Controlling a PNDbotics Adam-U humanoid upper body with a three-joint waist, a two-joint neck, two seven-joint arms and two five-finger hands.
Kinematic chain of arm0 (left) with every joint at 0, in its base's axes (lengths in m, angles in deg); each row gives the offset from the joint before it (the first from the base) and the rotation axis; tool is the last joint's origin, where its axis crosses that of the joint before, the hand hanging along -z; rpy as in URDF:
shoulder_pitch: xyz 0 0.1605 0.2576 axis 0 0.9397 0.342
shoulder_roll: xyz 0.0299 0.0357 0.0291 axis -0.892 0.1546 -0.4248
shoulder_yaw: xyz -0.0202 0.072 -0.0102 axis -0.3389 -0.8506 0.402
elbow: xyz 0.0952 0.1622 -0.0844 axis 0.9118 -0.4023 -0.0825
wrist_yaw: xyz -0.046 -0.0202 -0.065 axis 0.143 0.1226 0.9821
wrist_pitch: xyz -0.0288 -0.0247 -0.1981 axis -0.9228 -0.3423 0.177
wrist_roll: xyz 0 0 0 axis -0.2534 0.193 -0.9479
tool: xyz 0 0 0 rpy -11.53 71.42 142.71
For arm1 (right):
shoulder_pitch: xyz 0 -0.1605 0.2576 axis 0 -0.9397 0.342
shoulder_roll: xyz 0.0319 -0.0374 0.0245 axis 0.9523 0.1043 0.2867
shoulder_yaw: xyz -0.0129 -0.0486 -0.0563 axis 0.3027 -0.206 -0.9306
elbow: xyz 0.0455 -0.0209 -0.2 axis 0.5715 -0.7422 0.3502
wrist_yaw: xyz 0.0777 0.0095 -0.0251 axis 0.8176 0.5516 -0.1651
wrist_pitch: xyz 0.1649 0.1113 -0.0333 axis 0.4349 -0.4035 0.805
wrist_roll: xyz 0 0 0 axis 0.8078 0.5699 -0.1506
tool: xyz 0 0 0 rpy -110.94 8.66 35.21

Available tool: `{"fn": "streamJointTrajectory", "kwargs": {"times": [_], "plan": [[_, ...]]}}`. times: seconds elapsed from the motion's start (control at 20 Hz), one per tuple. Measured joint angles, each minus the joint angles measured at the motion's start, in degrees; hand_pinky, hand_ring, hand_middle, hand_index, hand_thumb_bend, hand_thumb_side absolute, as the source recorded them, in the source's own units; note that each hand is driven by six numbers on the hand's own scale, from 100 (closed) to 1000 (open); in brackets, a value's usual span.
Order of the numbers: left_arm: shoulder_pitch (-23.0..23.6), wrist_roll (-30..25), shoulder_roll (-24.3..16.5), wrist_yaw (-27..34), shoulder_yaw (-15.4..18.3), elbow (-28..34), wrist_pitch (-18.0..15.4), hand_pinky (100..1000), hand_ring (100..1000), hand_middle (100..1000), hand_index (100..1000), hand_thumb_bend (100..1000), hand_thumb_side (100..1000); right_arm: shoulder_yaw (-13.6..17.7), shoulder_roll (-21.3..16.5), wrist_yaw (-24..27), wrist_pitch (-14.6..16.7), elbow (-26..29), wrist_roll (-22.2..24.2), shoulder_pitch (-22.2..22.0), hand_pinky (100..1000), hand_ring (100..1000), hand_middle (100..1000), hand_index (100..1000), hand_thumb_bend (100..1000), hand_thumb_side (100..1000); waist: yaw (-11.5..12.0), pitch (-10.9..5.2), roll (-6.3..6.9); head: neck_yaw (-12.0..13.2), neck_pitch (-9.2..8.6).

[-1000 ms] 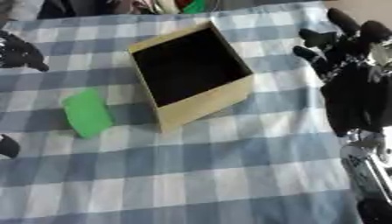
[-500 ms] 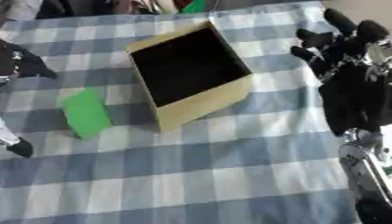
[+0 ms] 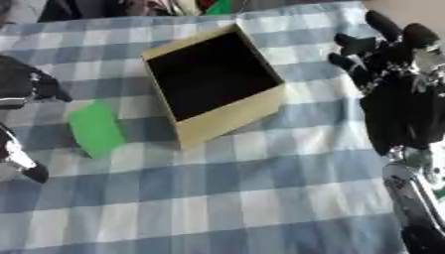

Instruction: Pick up objects on the table and place them in the box.

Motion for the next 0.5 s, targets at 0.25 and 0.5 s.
{"fn": "streamJointTrajectory", "kwargs": {"times": [0.25, 0.5], "plan": [[-0.1, -1.3, 1.5, 1.4, 0.3, -1.5, 1.3, 679, 765, 713, 964, 989, 956, 0.0, 0.3, -0.1, -0.2, 0.0, 0.0, 0.0, 813, 860, 557, 894, 100, 883, 0.0, 0.0, 0.0, 0.0, 0.0], [-0.5, -2.6, 2.2, 3.0, 1.1, -1.1, 2.6, 679, 763, 712, 984, 986, 953, 0.0, 0.5, -0.1, -0.5, 0.0, 0.0, 0.0, 813, 860, 556, 894, 100, 882, 0.0, 0.0, 0.0, 0.0, 0.0]]}}
